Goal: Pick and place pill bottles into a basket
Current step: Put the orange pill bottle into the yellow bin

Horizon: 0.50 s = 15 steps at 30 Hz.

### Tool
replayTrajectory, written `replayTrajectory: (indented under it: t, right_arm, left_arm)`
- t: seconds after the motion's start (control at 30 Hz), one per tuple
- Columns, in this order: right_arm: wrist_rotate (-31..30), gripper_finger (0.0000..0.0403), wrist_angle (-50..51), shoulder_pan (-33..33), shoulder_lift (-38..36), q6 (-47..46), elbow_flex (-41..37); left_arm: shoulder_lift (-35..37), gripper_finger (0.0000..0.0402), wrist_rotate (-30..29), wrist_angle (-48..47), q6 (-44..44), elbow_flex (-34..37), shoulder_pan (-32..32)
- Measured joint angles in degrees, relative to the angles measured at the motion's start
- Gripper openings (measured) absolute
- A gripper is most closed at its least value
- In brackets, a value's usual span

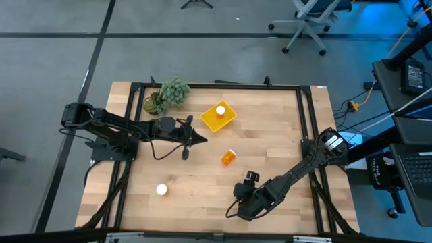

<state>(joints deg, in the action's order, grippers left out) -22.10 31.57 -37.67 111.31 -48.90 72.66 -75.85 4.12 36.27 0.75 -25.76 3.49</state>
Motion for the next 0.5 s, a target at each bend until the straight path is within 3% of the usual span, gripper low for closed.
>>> replayTrajectory:
  t: [0.1,0.5]
  right_arm:
    - [-0.1,0.0187,0.0,0.0,-0.1,0.1,0.0]
    - [0.0,0.0191,0.0,0.0,-0.1,0.0,0.0]
  left_arm:
    - [0.0,0.0002,0.0,0.0,0.0,0.0,0.0]
    - [0.0,0.0002,0.0,0.0,0.0,0.0,0.0]
